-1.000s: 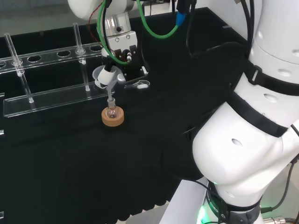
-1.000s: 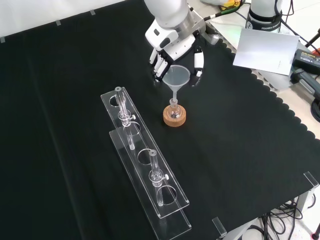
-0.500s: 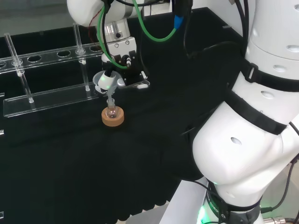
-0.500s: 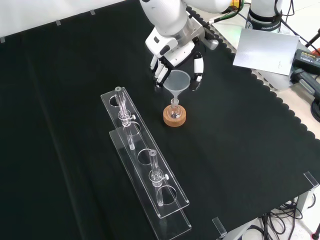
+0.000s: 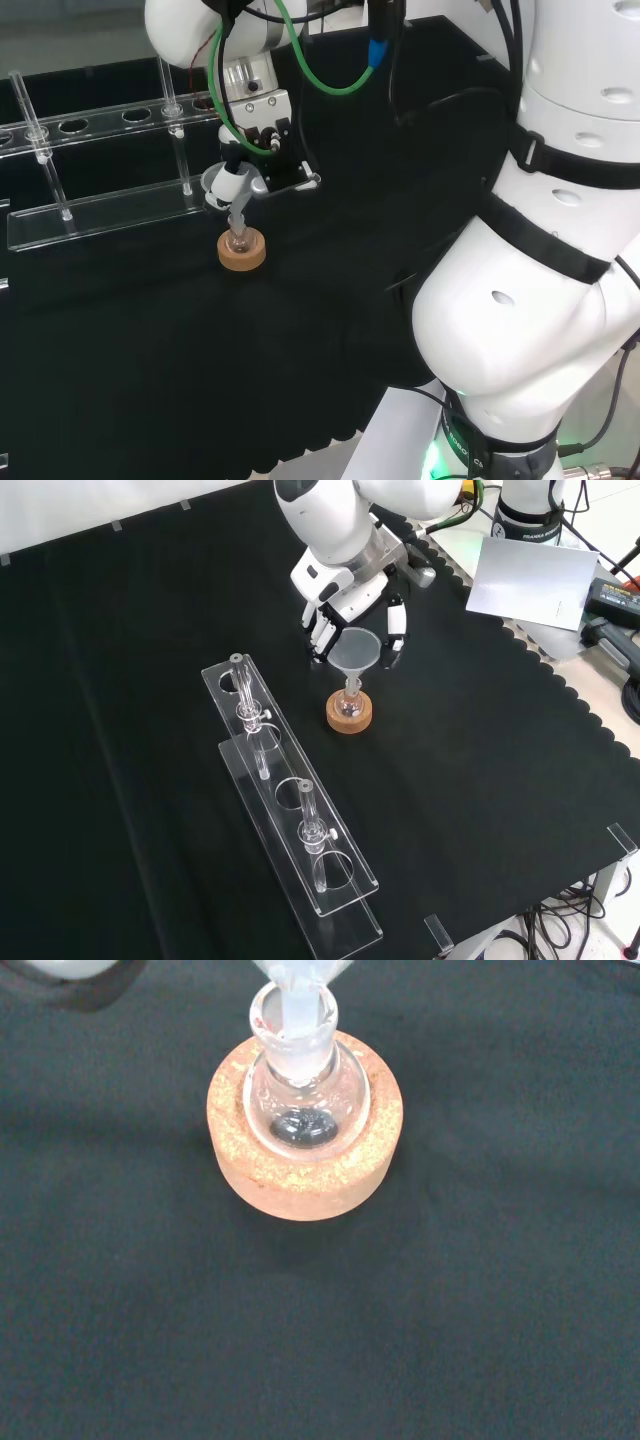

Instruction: Place the funnel on the round-bottom flask.

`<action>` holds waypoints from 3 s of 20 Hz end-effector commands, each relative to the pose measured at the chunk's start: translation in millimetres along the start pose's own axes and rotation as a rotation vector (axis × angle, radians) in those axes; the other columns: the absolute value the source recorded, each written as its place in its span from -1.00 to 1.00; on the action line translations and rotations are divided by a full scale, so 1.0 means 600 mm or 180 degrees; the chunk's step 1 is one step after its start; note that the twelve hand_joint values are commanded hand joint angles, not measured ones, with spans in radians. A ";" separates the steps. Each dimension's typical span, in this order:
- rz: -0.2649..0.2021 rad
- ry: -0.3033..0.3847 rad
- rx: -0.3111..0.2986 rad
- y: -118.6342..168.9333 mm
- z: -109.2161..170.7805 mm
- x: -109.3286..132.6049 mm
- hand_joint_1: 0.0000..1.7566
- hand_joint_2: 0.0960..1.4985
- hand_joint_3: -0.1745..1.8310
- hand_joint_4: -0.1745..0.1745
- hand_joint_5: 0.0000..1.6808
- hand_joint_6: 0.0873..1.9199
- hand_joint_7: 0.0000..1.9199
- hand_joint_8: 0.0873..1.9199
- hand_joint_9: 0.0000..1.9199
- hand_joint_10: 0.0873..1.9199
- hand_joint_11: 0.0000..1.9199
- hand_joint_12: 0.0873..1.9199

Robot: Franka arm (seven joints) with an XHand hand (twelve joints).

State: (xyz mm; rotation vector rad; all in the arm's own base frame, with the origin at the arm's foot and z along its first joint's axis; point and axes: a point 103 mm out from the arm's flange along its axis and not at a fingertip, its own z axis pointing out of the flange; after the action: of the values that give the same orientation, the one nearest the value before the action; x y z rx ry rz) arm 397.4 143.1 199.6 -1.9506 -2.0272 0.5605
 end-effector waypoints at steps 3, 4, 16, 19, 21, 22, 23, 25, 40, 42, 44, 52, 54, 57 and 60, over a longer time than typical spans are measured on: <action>-0.0007 0.0020 -0.0030 0.004 0.008 -0.004 -0.11 0.01 -0.28 -0.21 -0.36 -0.49 -0.28 -0.34 0.03 -0.66 -0.34 0.25; -0.0005 0.0021 -0.0030 0.004 0.008 -0.004 -0.11 0.01 -0.28 -0.22 -0.36 -0.49 -0.28 -0.33 0.02 -0.66 -0.34 0.25; 0.0015 0.0043 -0.0011 0.010 0.010 -0.006 -0.12 0.01 -0.29 -0.23 -0.38 -0.50 -0.33 -0.30 -0.04 -0.61 -0.36 0.26; 0.0025 0.0022 0.0015 0.013 0.011 -0.006 -0.12 0.01 -0.29 -0.23 -0.38 -0.50 -0.34 -0.30 -0.04 -0.61 -0.36 0.26; 0.0026 0.0025 0.0013 0.013 0.011 -0.008 -0.12 0.01 -0.29 -0.24 -0.39 -0.50 -0.34 -0.30 -0.04 -0.61 -0.36 0.26; 0.0025 0.0025 0.0022 0.013 0.012 -0.008 -0.12 0.01 -0.29 -0.24 -0.39 -0.50 -0.34 -0.30 -0.05 -0.60 -0.36 0.26; 0.0025 0.0024 0.0030 0.014 0.013 -0.007 -0.12 0.01 -0.29 -0.24 -0.40 -0.50 -0.34 -0.30 -0.05 -0.60 -0.36 0.26; 0.0017 0.0039 0.0035 0.015 0.015 -0.007 -0.12 0.01 -0.29 -0.25 -0.40 -0.51 -0.34 -0.30 -0.05 -0.60 -0.36 0.26; -0.0065 0.0026 0.0124 0.010 0.018 -0.007 -0.16 -0.14 -0.28 -0.32 -0.50 -0.69 -0.50 -0.26 -0.18 -0.51 -0.44 0.30; -0.0099 0.0012 0.0139 0.008 0.018 -0.006 -0.17 -0.17 -0.29 -0.32 -0.51 -0.72 -0.56 -0.26 -0.21 -0.49 -0.47 0.31; -0.0117 -0.0004 0.0155 0.007 0.018 -0.004 -0.18 -0.18 -0.29 -0.33 -0.52 -0.75 -0.60 -0.26 -0.24 -0.48 -0.49 0.32; -0.0201 -0.0023 0.0183 0.002 0.018 0.001 -0.23 -0.22 -0.35 -0.33 -0.56 -0.90 -0.75 -0.29 -0.40 -0.41 -0.58 0.37; -0.0205 -0.0030 0.0183 0.001 0.017 0.002 -0.24 -0.22 -0.36 -0.33 -0.57 -0.93 -0.79 -0.30 -0.43 -0.40 -0.61 0.37; -0.0207 -0.0039 0.0180 0.000 0.016 0.002 -0.25 -0.21 -0.38 -0.32 -0.58 -0.98 -0.85 -0.32 -0.51 -0.39 -0.68 0.40; -0.0204 -0.0060 0.0183 0.000 0.015 0.002 -0.25 -0.21 -0.39 -0.30 -0.60 -1.00 -0.92 -0.34 -0.60 -0.36 -0.75 0.44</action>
State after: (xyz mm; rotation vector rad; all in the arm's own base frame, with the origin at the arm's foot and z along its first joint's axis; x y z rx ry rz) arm 393.2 143.4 191.1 -1.8473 -2.0512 0.6116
